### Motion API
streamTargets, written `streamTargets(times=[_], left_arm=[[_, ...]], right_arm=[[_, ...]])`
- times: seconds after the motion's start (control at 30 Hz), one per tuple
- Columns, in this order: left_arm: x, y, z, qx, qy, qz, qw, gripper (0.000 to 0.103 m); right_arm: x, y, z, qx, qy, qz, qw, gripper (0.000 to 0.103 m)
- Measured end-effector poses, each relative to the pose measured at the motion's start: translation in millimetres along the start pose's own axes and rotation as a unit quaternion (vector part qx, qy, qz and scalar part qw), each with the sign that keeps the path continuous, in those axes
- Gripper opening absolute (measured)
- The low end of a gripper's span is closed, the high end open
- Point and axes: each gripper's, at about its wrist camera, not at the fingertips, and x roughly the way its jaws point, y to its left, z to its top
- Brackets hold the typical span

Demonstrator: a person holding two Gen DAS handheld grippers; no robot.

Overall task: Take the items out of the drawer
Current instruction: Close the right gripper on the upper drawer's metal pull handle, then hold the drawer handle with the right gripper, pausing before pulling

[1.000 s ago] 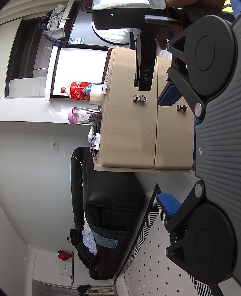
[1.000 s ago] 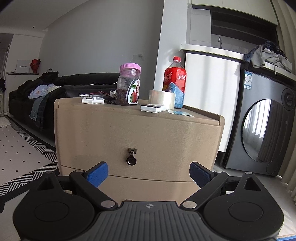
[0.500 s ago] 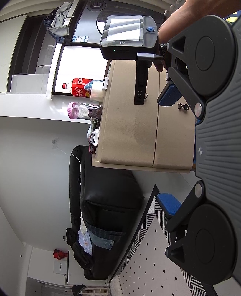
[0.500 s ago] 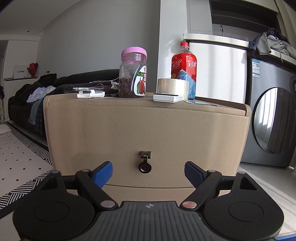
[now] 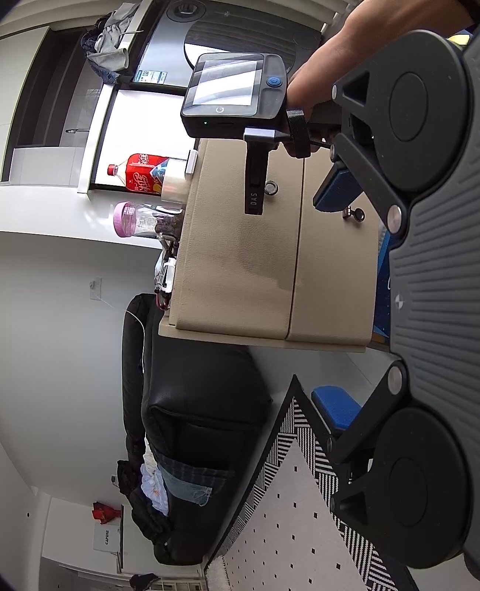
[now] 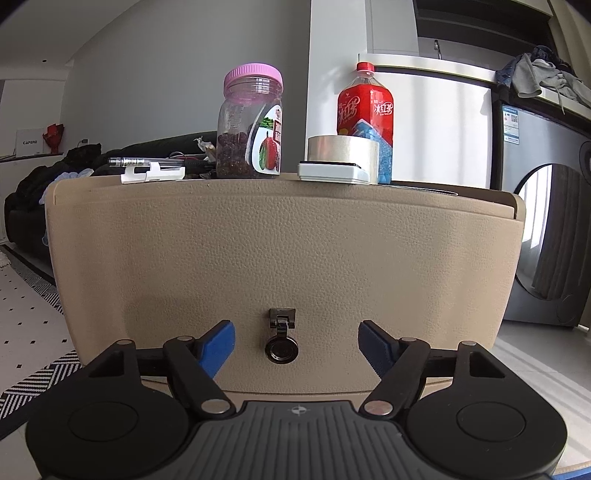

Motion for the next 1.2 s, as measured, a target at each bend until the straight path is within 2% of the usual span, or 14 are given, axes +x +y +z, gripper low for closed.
streamTargets(times=[0.1,0.27,0.4,0.47,0.53,0.63,0.67,0.7,0.87,0.9,1.07,1.2], left_arm=[[0.9,0.7,-0.9,-0.002,0.001,0.0,1.0,0.103],[3.9,0.5,-2.7,0.0,0.006,0.004,1.0,0.103],[5.6,1.1,-4.1,0.0,0.009,0.006,0.9999,0.103],[6.2,0.9,-4.3,0.0,0.009,0.006,0.9999,0.103],[6.7,0.4,-4.3,0.001,0.01,0.006,0.9999,0.103],[7.1,-0.3,-4.7,0.002,0.011,0.004,0.9999,0.103],[7.0,-0.8,-4.8,0.002,0.011,0.003,0.9999,0.103],[6.9,-1.3,-4.9,0.003,0.011,0.003,0.9999,0.103],[5.3,-1.5,-4.8,0.004,0.01,0.004,0.9999,0.103],[5.2,-1.3,-4.7,0.003,0.01,0.004,0.9999,0.103],[5.2,-1.8,-4.4,0.005,0.011,0.007,0.9999,0.103],[4.0,-2.7,-4.0,0.008,0.01,0.008,0.9999,0.103]], right_arm=[[4.2,0.0,-0.5,0.005,-0.001,0.004,1.0,0.07],[8.1,0.5,-2.3,0.003,-0.003,0.01,1.0,0.069],[10.3,3.4,-2.8,-0.01,-0.003,0.004,1.0,0.059],[11.5,3.8,-3.1,-0.012,-0.001,0.01,1.0,0.058],[12.4,2.9,-3.4,-0.004,0.001,0.023,1.0,0.053],[11.0,4.7,-3.6,-0.007,-0.006,0.017,1.0,0.048],[10.5,4.9,-3.5,-0.008,-0.008,0.016,1.0,0.041],[10.4,4.7,-3.0,-0.006,-0.008,0.016,1.0,0.038],[12.8,3.6,-1.9,-0.001,-0.004,0.018,1.0,0.034],[13.1,3.6,-1.9,-0.001,-0.005,0.019,1.0,0.025],[13.9,3.4,-2.4,-0.004,-0.011,0.018,1.0,0.018],[14.5,2.4,-2.6,0.0,-0.012,0.018,1.0,0.018]])
